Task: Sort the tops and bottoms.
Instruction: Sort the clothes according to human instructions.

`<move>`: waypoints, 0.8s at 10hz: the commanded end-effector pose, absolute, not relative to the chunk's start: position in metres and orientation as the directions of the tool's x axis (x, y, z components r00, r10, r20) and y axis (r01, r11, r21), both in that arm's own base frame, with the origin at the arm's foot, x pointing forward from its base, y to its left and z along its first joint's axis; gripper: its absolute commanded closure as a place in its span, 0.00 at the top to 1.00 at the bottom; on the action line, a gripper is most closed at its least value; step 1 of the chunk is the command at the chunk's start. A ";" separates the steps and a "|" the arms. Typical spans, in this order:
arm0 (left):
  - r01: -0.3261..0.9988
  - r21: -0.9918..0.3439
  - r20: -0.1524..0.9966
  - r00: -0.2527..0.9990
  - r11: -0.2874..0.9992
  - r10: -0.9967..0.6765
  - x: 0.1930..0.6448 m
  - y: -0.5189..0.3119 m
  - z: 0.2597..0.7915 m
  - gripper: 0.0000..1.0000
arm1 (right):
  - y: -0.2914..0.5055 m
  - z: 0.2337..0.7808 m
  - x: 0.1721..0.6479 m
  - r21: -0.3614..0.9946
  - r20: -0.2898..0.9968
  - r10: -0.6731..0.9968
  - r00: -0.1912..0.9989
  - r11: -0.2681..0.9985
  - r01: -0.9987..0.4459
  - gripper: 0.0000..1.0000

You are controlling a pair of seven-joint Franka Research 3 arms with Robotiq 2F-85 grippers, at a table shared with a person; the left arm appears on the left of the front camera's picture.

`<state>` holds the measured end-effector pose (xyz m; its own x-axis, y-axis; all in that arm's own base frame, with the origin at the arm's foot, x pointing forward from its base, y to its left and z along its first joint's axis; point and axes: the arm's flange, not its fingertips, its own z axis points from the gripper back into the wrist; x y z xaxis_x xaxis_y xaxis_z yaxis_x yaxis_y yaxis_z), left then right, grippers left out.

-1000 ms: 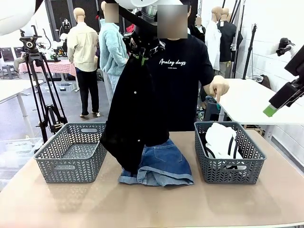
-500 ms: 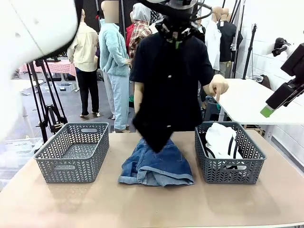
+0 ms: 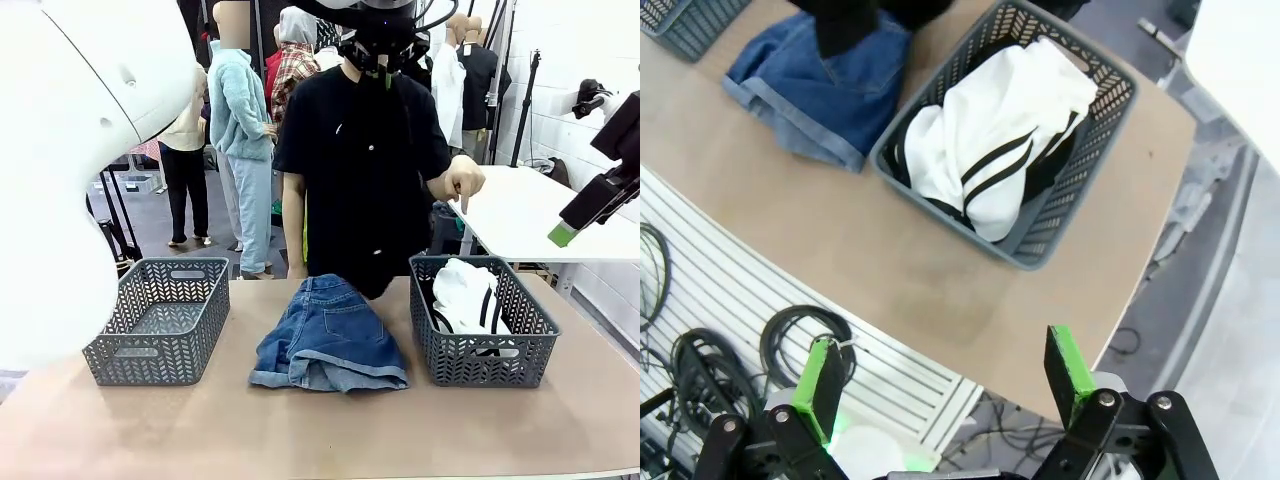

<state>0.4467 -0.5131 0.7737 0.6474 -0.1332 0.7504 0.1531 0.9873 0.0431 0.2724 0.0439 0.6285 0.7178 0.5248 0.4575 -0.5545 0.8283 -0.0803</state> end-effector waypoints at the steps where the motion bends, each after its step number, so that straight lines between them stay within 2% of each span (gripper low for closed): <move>1: 0.162 0.050 0.758 0.636 0.986 -0.143 0.441 -0.512 0.779 0.00 | 0.044 0.628 0.272 -0.083 0.447 0.526 0.724 0.830 -0.552 1.00; 2: 0.153 0.043 0.750 0.647 0.987 -0.133 0.447 -0.513 0.774 0.00 | 0.044 0.628 0.272 -0.083 0.447 0.526 0.724 0.830 -0.552 1.00; 3: 0.195 -0.036 0.810 0.580 0.980 -0.085 0.450 -0.525 0.778 0.00 | 0.044 0.628 0.272 -0.083 0.447 0.526 0.724 0.830 -0.552 1.00; 6: 0.346 -0.168 0.849 0.527 0.923 -0.043 0.452 -0.550 0.803 0.00 | 0.044 0.628 0.272 -0.083 0.447 0.526 0.724 0.830 -0.552 1.00; 8: 0.427 -0.159 0.890 0.452 0.890 -0.057 0.459 -0.569 0.828 0.00 | 0.044 0.628 0.272 -0.083 0.447 0.526 0.724 0.830 -0.552 1.00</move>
